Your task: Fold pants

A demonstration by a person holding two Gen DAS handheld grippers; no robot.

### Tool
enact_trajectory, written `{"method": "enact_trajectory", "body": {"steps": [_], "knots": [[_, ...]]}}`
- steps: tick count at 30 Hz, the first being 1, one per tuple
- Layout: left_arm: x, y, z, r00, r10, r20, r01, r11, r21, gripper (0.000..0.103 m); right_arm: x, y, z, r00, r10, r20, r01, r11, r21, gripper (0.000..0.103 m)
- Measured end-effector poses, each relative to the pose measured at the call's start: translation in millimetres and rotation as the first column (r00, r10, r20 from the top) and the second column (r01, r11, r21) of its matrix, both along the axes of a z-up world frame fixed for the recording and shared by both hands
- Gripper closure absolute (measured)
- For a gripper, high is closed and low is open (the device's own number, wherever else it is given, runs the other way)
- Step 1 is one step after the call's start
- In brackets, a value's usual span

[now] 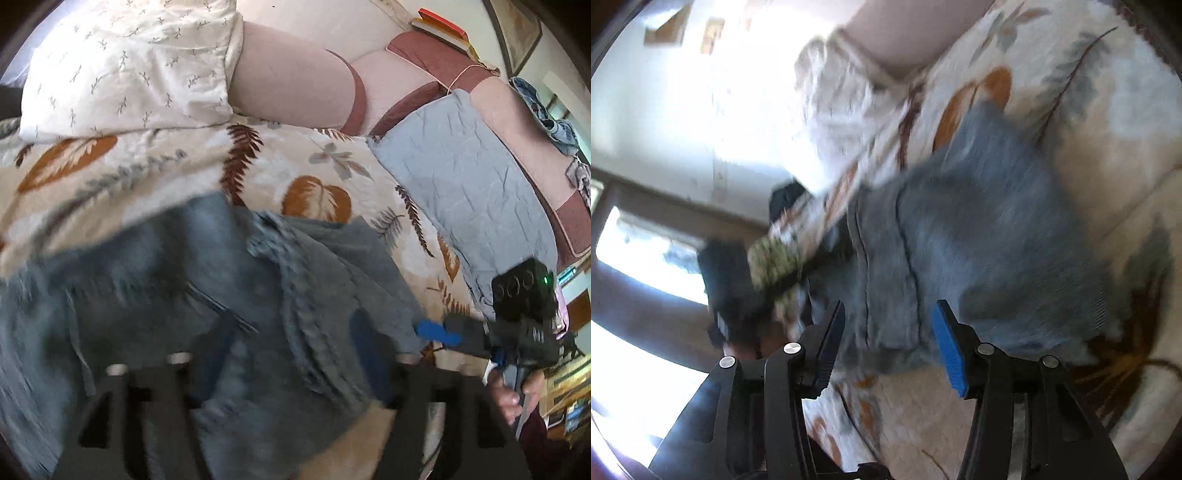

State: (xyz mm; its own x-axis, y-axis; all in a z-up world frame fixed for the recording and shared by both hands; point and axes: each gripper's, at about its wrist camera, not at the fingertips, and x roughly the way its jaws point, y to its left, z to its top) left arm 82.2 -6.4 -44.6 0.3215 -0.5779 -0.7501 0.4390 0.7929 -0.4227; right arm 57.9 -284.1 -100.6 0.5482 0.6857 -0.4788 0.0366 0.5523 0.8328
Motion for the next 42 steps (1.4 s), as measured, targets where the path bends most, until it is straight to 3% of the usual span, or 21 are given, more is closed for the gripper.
{"method": "enact_trajectory", "body": {"steps": [7, 8, 9, 10, 12, 15, 17, 20, 22, 26, 27, 29, 32, 33, 35, 37, 42], "knots": [[-9, -18, -40, 0.977, 0.115, -0.178, -0.128, 0.990, -0.062, 0.026, 0, -10, 1, 0.995, -0.099, -0.014, 0.099, 0.995, -0.015, 0.050], [-10, -21, -46, 0.974, 0.123, -0.191, -0.138, 0.988, -0.066, 0.034, 1, -9, 1, 0.995, -0.103, -0.013, 0.103, 0.995, -0.020, 0.050], [-12, -24, -48, 0.974, 0.111, -0.196, -0.128, 0.989, -0.073, 0.056, 5, -6, 1, 0.994, -0.108, -0.009, 0.108, 0.994, -0.028, 0.050], [-14, -29, -48, 0.976, 0.094, -0.198, -0.109, 0.991, -0.071, 0.067, 1, -9, 3, 0.994, -0.109, -0.005, 0.108, 0.994, -0.034, 0.050], [-18, -34, -46, 0.979, 0.096, -0.182, -0.103, 0.994, -0.031, 0.080, 0, -10, 5, 0.994, -0.113, -0.001, 0.113, 0.992, -0.051, 0.050], [-24, -25, -32, 0.977, 0.105, -0.184, -0.125, 0.987, -0.103, 0.089, 0, -13, 4, 0.993, -0.115, 0.006, 0.115, 0.993, -0.040, 0.051], [-29, -17, -24, 0.975, 0.121, -0.185, -0.144, 0.982, -0.122, 0.089, -7, -18, 7, 0.993, -0.121, 0.019, 0.121, 0.992, -0.038, 0.051], [-29, -14, -36, 0.970, 0.138, -0.201, -0.143, 0.990, -0.009, 0.088, -7, -20, 7, 0.991, -0.128, 0.028, 0.129, 0.992, -0.018, 0.051], [-27, -11, -54, 0.950, 0.166, -0.265, -0.161, 0.986, 0.042, 0.084, -3, -17, 3, 0.992, -0.123, 0.020, 0.124, 0.992, -0.011, 0.051], [-26, -6, -49, 0.936, 0.196, -0.293, -0.195, 0.980, 0.035, 0.075, 3, -15, -8, 0.993, -0.116, -0.036, 0.116, 0.993, 0.003, 0.050], [-28, -5, -46, 0.940, 0.192, -0.282, -0.188, 0.981, 0.040, 0.071, 5, -13, -13, 0.992, -0.103, -0.067, 0.102, 0.995, -0.009, 0.044], [-34, -2, -36, 0.955, 0.186, -0.233, -0.179, 0.982, 0.053, 0.071, 10, -10, -25, 0.988, -0.084, -0.131, 0.079, 0.996, -0.043, 0.041], [-47, 19, -17, 0.973, 0.196, -0.125, -0.193, 0.981, 0.038, 0.070, 9, -11, -23, 0.990, -0.084, -0.117, 0.079, 0.996, -0.048, 0.041], [-53, 32, -9, 0.973, 0.215, -0.084, -0.213, 0.977, 0.030, 0.064, 8, -11, -20, 0.991, -0.087, -0.100, 0.083, 0.996, -0.045, 0.041], [-72, 66, 4, 0.956, 0.293, -0.009, -0.293, 0.956, 0.019, 0.053, 6, -11, -14, 0.994, -0.093, -0.063, 0.090, 0.995, -0.051, 0.040], [-94, 103, 11, 0.920, 0.389, 0.050, -0.390, 0.921, 0.014, 0.047, 4, -9, -10, 0.995, -0.092, -0.029, 0.090, 0.994, -0.066, 0.039], [-129, 176, 15, 0.796, 0.589, 0.140, -0.600, 0.798, 0.058, 0.046, 1, 3, 2, 0.996, -0.072, 0.060, 0.078, 0.991, -0.106, 0.039]]}}
